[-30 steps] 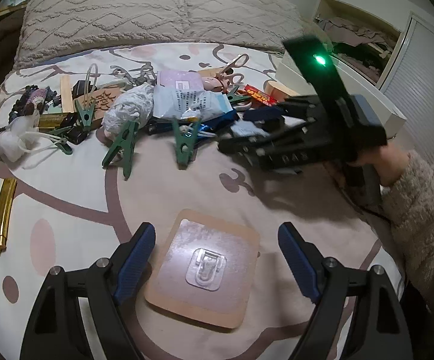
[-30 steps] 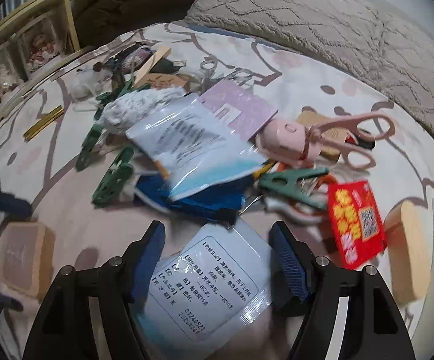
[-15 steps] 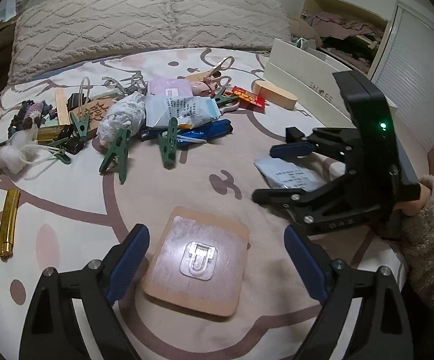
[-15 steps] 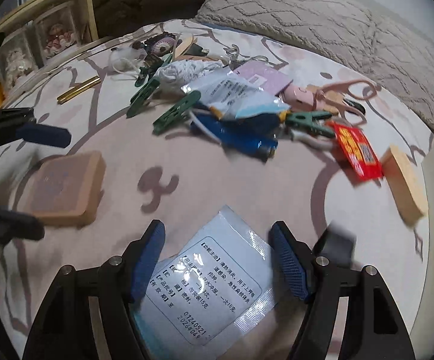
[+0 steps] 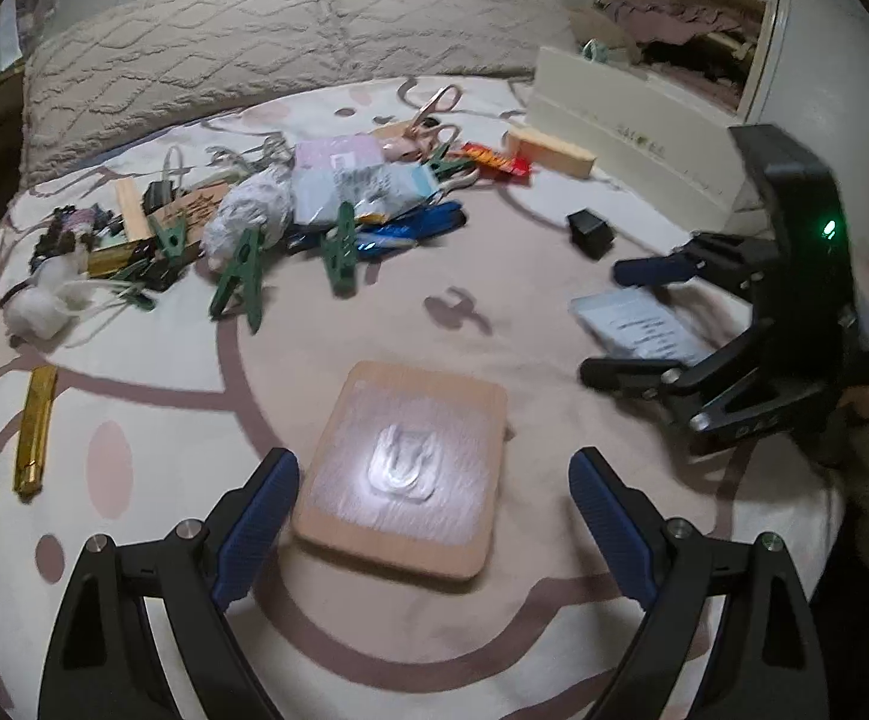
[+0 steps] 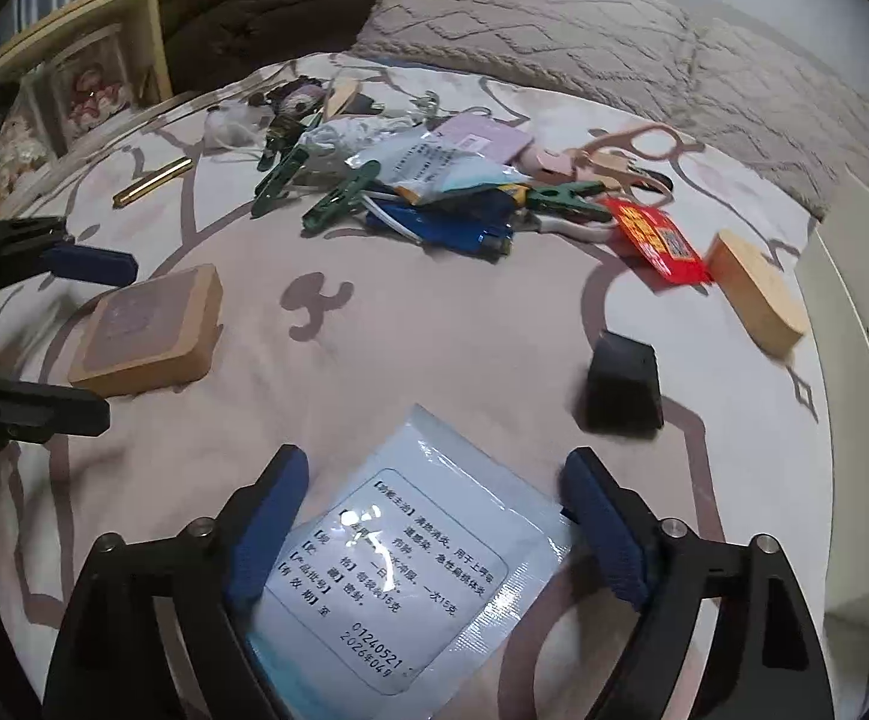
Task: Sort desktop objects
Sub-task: 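Lift the sachet with the right tool while the left tool holds the wooden pad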
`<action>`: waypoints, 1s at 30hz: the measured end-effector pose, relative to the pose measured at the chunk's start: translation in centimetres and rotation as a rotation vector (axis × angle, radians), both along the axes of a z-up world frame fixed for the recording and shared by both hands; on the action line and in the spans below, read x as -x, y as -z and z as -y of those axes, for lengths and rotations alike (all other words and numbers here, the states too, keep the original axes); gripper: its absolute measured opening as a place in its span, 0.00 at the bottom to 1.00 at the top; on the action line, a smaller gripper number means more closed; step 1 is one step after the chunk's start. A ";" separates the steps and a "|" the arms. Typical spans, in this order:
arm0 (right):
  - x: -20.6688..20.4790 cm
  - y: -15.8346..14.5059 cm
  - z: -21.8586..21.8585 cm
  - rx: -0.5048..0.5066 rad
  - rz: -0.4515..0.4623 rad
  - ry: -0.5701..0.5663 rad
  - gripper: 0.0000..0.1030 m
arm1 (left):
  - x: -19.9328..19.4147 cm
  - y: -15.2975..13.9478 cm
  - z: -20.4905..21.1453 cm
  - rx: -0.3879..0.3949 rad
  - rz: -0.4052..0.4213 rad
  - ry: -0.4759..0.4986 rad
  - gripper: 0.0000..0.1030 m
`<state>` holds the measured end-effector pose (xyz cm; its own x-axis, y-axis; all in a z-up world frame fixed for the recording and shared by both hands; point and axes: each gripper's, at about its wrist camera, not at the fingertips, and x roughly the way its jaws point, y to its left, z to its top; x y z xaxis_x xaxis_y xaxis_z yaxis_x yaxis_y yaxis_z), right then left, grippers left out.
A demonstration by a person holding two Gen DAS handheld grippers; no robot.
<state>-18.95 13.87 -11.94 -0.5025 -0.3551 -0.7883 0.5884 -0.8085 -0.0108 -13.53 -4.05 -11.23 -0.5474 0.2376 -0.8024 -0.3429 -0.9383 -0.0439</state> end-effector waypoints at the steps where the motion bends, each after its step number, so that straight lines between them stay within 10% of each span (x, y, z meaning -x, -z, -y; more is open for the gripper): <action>1: 0.0 0.0 -0.1 0.004 0.001 0.006 0.88 | -0.1 0.2 0.0 0.021 0.001 -0.005 0.89; 20: 0.2 0.4 -0.8 0.014 0.007 0.043 1.00 | -0.9 0.7 2.2 0.203 -0.026 -0.064 1.00; 30: 0.3 0.4 -0.8 0.015 0.008 0.042 1.00 | -0.8 0.8 6.7 0.221 -0.016 -0.281 1.00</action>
<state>-19.20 14.68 -12.35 -0.5109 -0.3461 -0.7869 0.5542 -0.8323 0.0063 -12.74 -10.76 -12.08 -0.5799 -0.1028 -0.8082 -0.0687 -0.9823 0.1743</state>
